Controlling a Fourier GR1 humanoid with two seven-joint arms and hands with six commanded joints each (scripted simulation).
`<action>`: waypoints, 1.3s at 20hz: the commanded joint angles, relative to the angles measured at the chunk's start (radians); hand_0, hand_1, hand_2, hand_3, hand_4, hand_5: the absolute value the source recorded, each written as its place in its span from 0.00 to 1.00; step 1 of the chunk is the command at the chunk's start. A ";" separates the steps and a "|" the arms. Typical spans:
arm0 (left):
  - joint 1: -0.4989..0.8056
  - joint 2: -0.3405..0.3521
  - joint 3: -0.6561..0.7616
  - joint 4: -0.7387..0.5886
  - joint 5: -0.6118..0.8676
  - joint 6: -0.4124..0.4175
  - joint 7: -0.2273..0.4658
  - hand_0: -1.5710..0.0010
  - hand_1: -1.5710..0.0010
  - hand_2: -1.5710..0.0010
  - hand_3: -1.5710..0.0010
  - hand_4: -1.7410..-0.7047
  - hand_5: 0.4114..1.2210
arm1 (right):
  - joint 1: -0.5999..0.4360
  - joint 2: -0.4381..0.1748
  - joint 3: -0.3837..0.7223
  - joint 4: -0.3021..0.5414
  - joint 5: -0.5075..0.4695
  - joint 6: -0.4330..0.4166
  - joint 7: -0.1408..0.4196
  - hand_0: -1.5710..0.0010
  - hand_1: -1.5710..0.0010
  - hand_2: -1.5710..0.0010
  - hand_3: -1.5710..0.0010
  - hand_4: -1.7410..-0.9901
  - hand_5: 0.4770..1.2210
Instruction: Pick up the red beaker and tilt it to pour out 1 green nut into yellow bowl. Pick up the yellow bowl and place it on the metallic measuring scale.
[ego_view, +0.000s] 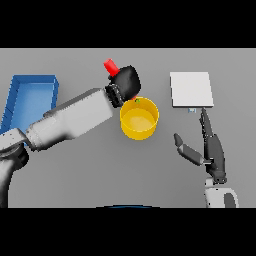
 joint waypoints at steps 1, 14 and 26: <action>-0.018 -0.005 -0.017 0.015 -0.012 -0.009 -0.001 0.00 0.00 0.00 0.00 0.00 1.00 | -0.012 -0.009 -0.003 0.000 0.013 -0.007 0.007 1.00 1.00 1.00 1.00 0.65 0.14; -0.218 -0.011 -0.131 0.115 -0.043 0.029 -0.140 0.00 0.00 0.00 0.00 0.01 1.00 | -0.009 0.000 0.014 0.014 0.043 -0.022 -0.033 1.00 1.00 1.00 1.00 0.71 0.15; -0.377 0.163 0.287 0.440 0.326 0.129 0.040 0.00 0.00 0.01 0.13 0.01 1.00 | -0.044 0.011 0.004 0.027 -0.016 0.008 -0.025 1.00 1.00 1.00 1.00 0.71 0.16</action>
